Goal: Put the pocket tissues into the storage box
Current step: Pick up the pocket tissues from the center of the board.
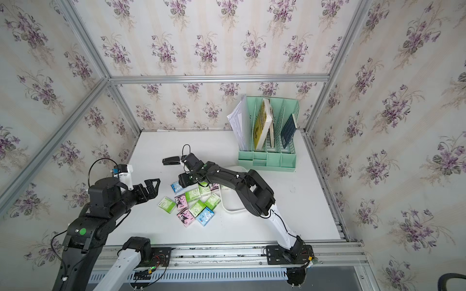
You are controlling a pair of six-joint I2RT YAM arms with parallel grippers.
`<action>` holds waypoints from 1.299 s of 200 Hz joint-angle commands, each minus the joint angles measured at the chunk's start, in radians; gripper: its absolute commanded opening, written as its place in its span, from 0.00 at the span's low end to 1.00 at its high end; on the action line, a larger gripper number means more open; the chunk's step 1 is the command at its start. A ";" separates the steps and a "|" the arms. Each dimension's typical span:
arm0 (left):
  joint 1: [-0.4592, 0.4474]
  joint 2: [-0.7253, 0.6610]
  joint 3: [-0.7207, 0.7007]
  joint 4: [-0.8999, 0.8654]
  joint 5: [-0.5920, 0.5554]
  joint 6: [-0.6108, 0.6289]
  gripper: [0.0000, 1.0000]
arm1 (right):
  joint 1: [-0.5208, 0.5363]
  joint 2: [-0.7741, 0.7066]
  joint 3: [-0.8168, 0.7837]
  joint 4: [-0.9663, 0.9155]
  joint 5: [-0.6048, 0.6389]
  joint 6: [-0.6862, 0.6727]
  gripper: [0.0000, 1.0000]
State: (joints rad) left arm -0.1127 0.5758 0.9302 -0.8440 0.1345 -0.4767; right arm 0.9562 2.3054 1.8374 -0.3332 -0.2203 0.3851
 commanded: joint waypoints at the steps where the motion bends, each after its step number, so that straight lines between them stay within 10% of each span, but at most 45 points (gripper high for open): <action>1: 0.000 -0.003 -0.007 -0.005 -0.009 0.015 0.99 | 0.007 0.041 0.052 -0.054 -0.014 0.000 0.65; 86: 0.001 -0.014 -0.022 -0.004 -0.016 0.018 0.99 | 0.015 0.124 0.103 -0.081 -0.016 0.024 0.60; 156: 0.000 -0.034 -0.020 -0.036 -0.038 0.033 0.99 | 0.015 0.122 0.105 -0.069 -0.016 0.043 0.02; 213: 0.000 -0.034 -0.046 -0.021 -0.007 0.018 0.99 | 0.010 -0.124 0.075 -0.053 0.060 -0.001 0.00; 260: 0.000 -0.049 -0.066 0.008 0.052 -0.008 0.99 | -0.062 -0.445 -0.285 -0.027 0.108 0.007 0.00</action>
State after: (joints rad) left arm -0.1127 0.5358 0.8757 -0.8722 0.1410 -0.4614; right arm 0.9302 1.9835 1.7130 -0.3561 -0.1623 0.3855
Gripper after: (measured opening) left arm 0.988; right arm 0.115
